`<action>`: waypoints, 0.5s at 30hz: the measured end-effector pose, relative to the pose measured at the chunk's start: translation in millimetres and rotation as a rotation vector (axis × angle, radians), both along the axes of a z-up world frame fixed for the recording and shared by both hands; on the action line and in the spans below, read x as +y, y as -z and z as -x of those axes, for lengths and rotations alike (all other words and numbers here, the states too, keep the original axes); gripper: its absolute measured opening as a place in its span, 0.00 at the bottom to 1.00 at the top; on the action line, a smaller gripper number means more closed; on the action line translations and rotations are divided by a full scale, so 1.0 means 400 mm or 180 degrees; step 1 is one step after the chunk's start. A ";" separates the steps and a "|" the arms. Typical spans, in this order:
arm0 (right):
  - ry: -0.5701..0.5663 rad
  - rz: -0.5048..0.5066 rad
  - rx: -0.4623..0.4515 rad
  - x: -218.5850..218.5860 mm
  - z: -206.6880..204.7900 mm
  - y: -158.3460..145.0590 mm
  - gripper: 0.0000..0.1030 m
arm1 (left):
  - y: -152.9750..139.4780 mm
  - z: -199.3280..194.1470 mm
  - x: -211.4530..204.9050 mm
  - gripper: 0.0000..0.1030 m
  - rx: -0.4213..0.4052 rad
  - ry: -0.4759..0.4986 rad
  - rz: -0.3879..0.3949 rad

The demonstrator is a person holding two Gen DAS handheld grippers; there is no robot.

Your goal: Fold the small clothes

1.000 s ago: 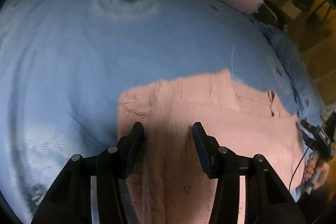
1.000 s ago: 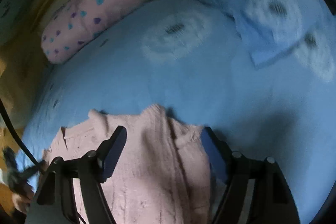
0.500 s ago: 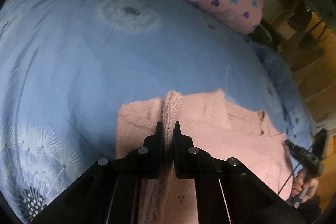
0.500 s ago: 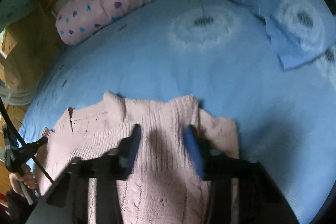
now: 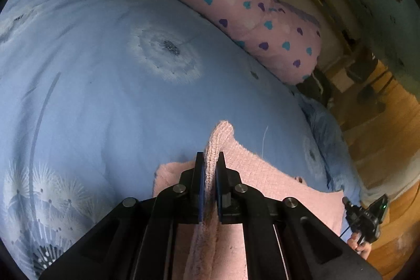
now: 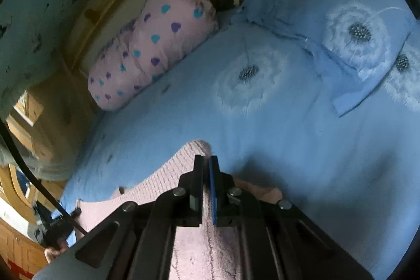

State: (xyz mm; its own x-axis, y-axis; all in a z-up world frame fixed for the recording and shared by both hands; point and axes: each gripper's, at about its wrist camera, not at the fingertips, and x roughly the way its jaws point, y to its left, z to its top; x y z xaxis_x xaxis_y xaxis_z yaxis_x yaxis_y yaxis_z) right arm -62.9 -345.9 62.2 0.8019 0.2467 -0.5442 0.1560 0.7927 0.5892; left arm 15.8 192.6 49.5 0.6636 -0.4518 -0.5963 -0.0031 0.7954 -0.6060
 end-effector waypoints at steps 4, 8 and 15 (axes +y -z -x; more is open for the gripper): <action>0.0052 0.0090 0.0080 -0.002 -0.037 0.011 0.04 | 0.007 -0.038 0.001 0.00 0.0049 -0.0005 -0.0018; -0.0016 0.0099 0.0192 0.006 -0.079 0.033 0.04 | 0.031 -0.075 0.000 0.00 0.0186 0.0000 -0.0033; -0.0004 0.0080 0.0174 -0.015 -0.115 0.033 0.04 | 0.056 -0.120 -0.009 0.00 0.0271 0.0018 0.0002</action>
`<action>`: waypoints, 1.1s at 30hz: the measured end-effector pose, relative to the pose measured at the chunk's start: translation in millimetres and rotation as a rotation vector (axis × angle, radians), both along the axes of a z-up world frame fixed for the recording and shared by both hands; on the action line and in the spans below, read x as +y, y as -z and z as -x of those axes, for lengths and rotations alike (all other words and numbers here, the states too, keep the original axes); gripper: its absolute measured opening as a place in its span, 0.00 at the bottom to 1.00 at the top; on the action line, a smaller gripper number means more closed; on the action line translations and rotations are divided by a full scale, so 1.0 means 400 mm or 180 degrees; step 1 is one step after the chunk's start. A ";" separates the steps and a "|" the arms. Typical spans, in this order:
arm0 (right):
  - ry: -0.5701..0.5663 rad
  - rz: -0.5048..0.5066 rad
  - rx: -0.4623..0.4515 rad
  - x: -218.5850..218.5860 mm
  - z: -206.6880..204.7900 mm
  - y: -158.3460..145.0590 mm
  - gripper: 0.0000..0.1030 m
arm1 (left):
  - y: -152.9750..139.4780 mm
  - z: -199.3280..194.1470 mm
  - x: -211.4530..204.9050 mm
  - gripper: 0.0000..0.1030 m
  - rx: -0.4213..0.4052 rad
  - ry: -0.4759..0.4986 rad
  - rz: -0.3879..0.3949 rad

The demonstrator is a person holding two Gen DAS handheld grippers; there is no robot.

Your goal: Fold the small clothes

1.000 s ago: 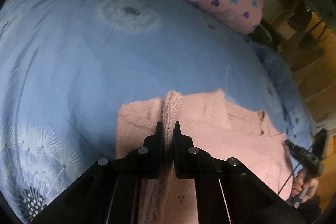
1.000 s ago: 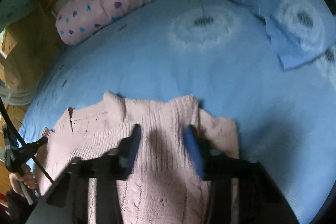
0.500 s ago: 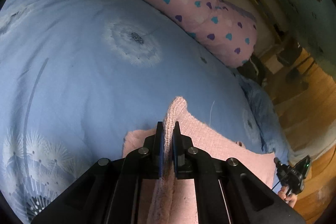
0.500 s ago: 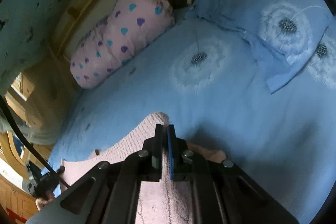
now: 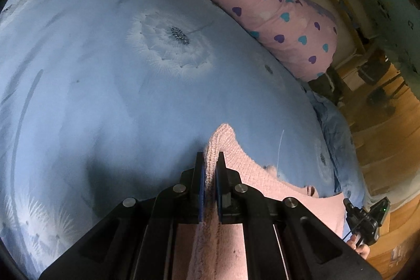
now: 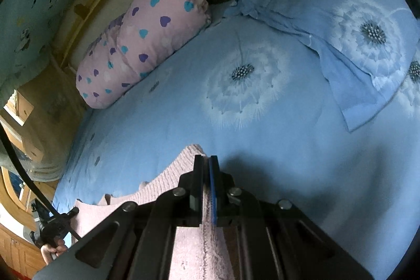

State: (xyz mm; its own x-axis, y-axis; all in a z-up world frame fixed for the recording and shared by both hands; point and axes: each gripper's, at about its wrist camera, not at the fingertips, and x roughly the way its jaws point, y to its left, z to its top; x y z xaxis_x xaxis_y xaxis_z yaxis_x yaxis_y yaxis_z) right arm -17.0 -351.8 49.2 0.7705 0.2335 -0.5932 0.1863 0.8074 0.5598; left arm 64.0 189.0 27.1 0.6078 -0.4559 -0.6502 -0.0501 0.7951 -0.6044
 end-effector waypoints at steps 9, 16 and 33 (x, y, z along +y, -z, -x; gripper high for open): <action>0.0213 0.0202 -0.0245 -0.021 -0.044 -0.025 0.19 | -0.041 0.007 0.061 0.00 -0.0459 -0.0749 -0.0620; -0.0127 0.0438 -0.0263 0.044 -0.053 -0.063 0.67 | -0.077 0.044 0.065 0.09 -0.0455 -0.0575 -0.0353; -0.0386 0.0537 0.0278 0.087 -0.069 -0.011 0.07 | -0.048 0.020 -0.038 0.00 -0.0280 0.0047 -0.0600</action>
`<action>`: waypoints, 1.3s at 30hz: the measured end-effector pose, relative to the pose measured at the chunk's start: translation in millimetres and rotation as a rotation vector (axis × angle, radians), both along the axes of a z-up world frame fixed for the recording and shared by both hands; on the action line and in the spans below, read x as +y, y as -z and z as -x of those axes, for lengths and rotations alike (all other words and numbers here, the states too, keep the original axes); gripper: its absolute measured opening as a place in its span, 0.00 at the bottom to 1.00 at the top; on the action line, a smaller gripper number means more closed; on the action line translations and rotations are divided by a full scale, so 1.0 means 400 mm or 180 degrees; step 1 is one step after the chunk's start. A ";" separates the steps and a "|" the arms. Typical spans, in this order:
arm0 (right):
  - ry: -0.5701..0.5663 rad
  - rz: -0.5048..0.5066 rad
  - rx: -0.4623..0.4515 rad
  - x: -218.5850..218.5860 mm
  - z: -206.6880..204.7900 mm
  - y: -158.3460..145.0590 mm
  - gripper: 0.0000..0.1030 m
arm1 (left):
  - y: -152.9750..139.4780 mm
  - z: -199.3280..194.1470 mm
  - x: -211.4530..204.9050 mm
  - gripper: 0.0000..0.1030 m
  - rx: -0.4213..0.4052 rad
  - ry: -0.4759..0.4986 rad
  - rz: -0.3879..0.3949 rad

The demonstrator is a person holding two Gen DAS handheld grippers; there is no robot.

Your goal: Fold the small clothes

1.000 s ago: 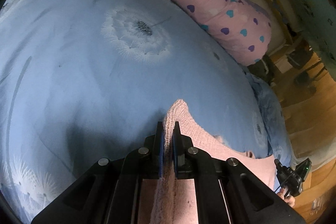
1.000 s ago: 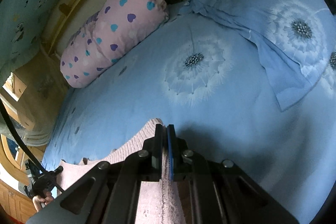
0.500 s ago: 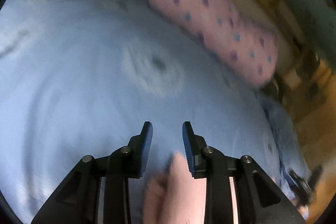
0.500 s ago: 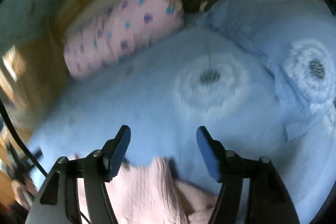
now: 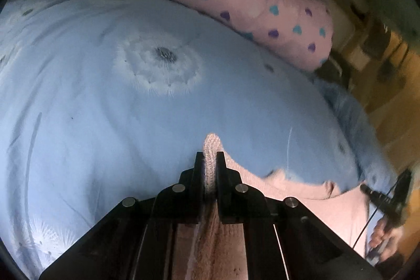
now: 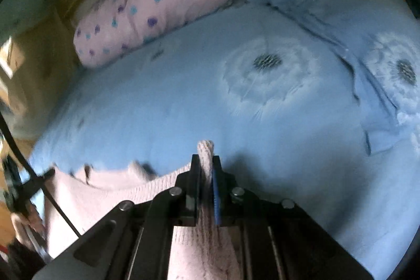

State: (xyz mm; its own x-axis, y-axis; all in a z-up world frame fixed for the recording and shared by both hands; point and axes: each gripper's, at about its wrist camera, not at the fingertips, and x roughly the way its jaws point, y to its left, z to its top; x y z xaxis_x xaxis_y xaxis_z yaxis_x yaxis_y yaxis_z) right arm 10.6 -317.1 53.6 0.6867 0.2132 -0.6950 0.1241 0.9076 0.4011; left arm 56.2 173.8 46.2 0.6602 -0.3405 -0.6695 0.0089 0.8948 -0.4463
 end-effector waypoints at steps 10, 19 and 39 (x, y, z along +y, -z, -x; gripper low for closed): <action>0.0125 -0.0108 0.0000 -0.045 -0.020 0.001 0.07 | 0.020 -0.057 -0.001 0.00 0.0164 -0.0097 0.0135; 0.0164 -0.0142 0.0011 -0.070 -0.048 0.002 0.07 | 0.038 -0.125 -0.032 0.00 0.0300 -0.0014 0.0008; 0.0192 0.0262 -0.0154 0.071 0.152 -0.060 0.70 | -0.034 0.267 0.029 0.19 -0.0207 -0.0664 0.0261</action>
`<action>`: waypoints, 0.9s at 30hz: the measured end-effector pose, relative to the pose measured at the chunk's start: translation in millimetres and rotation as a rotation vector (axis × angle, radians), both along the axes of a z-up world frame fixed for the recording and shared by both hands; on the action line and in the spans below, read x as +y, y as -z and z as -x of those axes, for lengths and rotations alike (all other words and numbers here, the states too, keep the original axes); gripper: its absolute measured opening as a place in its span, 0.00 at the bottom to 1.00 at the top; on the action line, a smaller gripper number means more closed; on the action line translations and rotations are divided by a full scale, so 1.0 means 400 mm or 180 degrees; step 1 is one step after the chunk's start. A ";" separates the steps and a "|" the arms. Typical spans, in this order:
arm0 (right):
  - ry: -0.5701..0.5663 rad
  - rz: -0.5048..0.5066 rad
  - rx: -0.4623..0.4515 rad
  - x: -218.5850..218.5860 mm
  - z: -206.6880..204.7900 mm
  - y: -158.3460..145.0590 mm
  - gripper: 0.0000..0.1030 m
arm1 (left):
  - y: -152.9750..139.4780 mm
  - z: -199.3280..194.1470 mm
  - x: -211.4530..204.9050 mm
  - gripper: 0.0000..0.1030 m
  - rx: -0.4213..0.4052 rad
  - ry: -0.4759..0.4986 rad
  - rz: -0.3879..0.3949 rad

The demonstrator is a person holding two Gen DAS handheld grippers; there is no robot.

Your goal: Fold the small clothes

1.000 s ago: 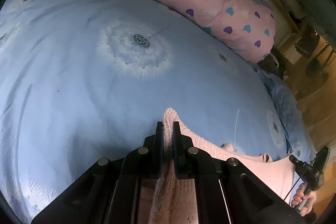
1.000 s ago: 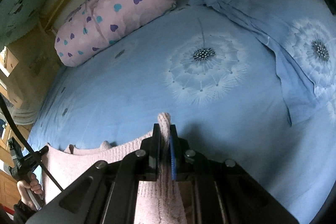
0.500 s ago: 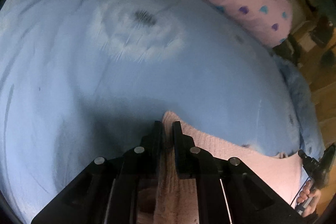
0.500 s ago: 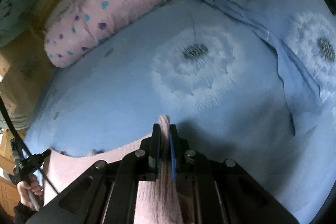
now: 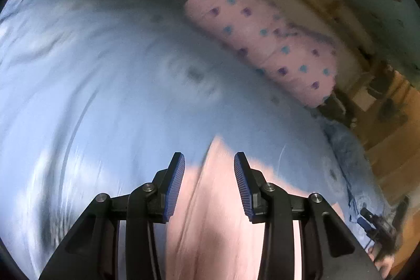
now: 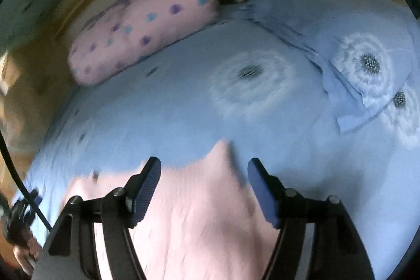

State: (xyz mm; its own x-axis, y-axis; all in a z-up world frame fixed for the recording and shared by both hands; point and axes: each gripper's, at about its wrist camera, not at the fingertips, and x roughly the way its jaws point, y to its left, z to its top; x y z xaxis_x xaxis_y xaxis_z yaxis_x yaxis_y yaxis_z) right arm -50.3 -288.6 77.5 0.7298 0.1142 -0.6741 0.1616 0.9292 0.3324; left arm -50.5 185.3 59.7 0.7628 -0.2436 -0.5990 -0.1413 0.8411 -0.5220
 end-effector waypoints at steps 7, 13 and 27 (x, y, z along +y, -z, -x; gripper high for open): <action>-0.0330 0.1127 -0.0385 0.215 0.239 -0.034 0.71 | -0.039 0.140 -0.105 0.19 -0.0090 0.0133 -0.1275; -0.0753 0.1460 -0.0049 0.339 0.229 0.059 0.70 | -0.006 0.143 -0.243 0.13 -0.0016 0.1251 -0.1316; -0.0020 0.0736 0.0187 0.138 0.225 0.040 0.96 | -0.031 0.126 -0.255 0.00 -0.0117 0.0794 -0.1508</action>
